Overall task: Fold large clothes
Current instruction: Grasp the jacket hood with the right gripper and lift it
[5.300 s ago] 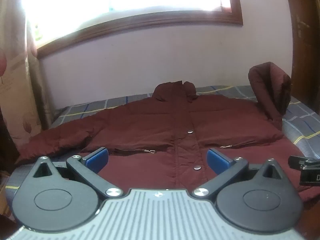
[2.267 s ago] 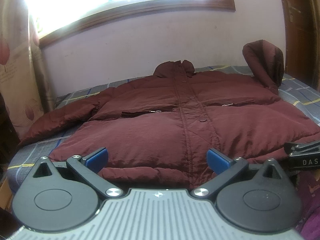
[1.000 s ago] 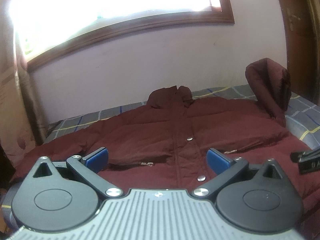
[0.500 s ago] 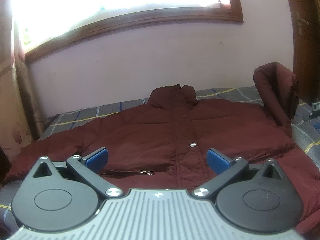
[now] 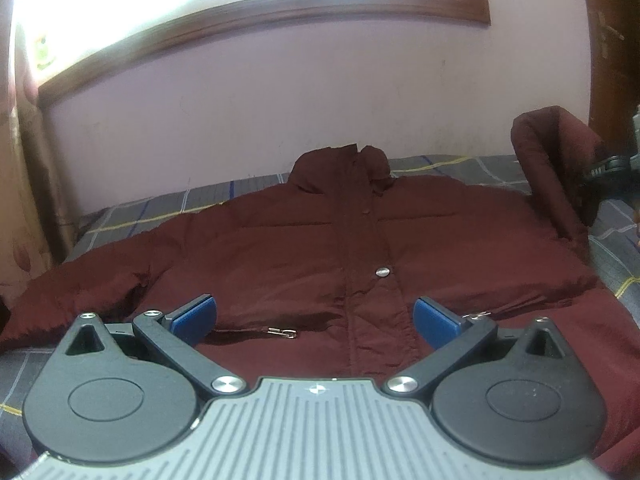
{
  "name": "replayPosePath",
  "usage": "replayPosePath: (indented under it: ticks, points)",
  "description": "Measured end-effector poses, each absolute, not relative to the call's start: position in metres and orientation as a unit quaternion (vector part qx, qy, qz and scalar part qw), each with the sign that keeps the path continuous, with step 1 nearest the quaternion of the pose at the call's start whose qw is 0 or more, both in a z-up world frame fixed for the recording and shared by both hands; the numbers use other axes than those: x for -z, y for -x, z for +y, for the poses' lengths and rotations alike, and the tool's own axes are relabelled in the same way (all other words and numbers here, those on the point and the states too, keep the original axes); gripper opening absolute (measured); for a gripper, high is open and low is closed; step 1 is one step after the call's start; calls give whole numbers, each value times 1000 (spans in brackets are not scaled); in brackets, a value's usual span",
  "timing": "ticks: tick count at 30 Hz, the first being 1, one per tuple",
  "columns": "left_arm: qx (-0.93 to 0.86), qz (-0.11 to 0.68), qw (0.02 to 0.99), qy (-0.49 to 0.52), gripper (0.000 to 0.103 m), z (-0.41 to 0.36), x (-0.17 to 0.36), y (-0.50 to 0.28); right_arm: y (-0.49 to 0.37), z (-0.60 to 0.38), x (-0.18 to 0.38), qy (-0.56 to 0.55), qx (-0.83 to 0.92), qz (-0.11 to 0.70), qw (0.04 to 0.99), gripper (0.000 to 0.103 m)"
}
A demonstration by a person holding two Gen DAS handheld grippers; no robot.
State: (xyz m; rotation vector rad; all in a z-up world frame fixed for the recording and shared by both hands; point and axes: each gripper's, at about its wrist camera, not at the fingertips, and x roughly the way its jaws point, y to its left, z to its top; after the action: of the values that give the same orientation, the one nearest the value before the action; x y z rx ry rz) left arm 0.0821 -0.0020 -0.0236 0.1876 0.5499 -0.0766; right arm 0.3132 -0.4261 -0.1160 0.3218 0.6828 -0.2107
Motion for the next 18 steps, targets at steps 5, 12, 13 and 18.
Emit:
replayPosePath:
  ticks: [5,12,13,18]
  points:
    - [34,271,958,-83,103,8,23,-82,-302,-405,85,-79,88,300,946,14]
    - [34,274,959,-54,103,22,19,-80,-285,-370,35,-50,57,281,957,13]
    - [34,274,960,-51,103,25,18,-79,-284,-366,28,-52,52,281,957,13]
    - [27,263,963,-44,103,38,14,-70,-283,-343,6,-63,21,273,960,13]
